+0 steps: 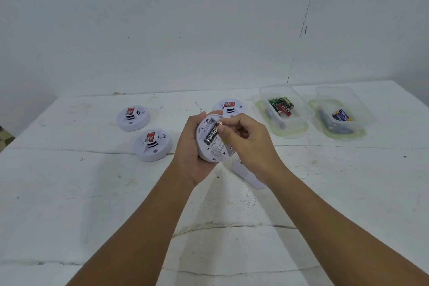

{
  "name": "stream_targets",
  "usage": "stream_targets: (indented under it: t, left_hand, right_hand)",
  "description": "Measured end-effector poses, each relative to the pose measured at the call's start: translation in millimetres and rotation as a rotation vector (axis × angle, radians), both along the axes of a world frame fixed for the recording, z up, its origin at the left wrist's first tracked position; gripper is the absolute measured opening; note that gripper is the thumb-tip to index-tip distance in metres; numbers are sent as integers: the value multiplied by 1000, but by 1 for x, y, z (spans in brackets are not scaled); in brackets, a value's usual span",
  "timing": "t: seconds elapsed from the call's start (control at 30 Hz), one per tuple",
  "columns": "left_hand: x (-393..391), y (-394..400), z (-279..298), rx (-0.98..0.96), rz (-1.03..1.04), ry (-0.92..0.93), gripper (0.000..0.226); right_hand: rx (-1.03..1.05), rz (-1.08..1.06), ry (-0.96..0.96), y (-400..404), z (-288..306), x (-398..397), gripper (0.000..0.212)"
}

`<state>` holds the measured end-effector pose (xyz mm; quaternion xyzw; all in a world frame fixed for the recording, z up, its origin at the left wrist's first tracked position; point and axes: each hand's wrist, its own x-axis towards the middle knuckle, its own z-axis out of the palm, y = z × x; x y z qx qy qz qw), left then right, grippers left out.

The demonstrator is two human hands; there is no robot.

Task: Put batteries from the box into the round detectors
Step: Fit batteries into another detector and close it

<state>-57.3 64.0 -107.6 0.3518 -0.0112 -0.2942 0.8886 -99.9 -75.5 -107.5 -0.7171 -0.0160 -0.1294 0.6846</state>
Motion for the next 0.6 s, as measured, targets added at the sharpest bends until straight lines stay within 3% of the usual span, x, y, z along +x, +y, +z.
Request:
stream_targets:
  t: [0.2,0.6]
  left_hand:
    - [1,-2,3,5,-4,-28,37]
    - [0,-7,3,1,3,-15,34]
  right_hand:
    - [-24,25,6,-3,3,-1,27]
    - [-5,5,-7,-3,-1,-3,27]
